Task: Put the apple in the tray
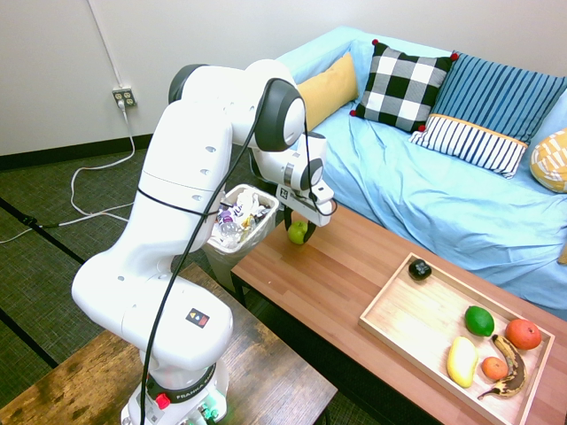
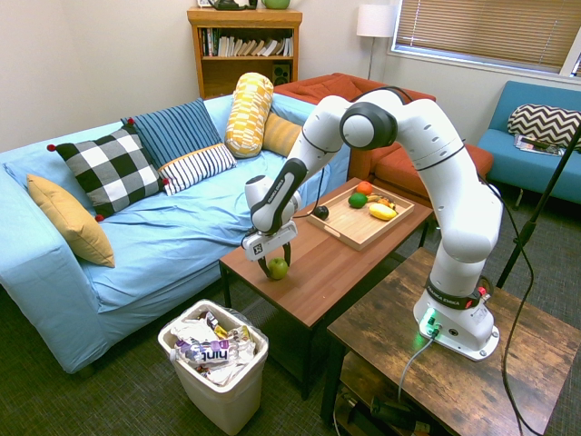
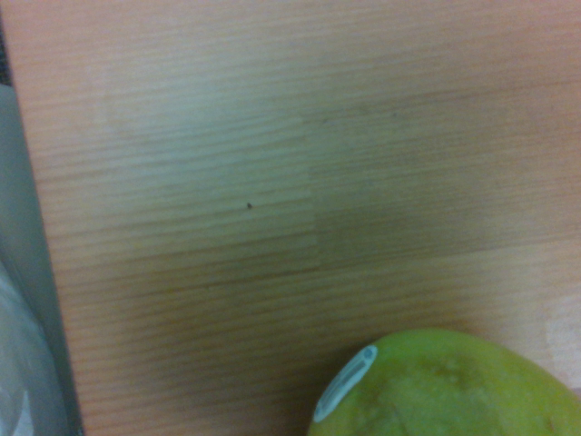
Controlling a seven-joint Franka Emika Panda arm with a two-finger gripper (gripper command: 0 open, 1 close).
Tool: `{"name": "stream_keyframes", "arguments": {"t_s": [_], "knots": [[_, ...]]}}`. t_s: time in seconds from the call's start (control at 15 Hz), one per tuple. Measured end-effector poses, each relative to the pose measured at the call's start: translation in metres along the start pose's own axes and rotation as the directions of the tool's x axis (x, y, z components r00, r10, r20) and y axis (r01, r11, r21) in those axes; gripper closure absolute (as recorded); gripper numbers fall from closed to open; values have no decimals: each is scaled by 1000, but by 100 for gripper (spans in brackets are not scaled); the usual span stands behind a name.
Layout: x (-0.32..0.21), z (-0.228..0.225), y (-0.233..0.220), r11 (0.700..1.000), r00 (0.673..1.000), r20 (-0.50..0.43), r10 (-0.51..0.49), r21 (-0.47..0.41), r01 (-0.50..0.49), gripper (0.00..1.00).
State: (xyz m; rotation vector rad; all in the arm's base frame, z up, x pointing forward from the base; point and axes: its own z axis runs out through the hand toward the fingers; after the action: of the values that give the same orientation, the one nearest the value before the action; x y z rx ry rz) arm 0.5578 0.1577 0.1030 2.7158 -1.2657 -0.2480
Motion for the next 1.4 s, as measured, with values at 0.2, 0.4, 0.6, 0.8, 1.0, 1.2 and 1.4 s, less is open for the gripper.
{"name": "stream_keyframes", "arguments": {"t_s": [0.2, 0.4, 0.6, 0.8, 1.0, 1.2, 1.4], "knots": [[10, -10, 1, 1000, 1000, -7, 21, 18, -21, 100], [32, -58, 9, 996, 998, -29, 58, 65, -56, 100], [79, -123, 49, 983, 988, -60, 143, 127, -135, 100], [143, -159, 120, 954, 963, -70, 260, 172, -245, 100], [209, -166, 196, 918, 927, -65, 368, 186, -351, 100], [263, -147, 271, 877, 888, -40, 458, 180, -445, 100], [300, -112, 313, 843, 852, -18, 523, 158, -514, 100]]}}
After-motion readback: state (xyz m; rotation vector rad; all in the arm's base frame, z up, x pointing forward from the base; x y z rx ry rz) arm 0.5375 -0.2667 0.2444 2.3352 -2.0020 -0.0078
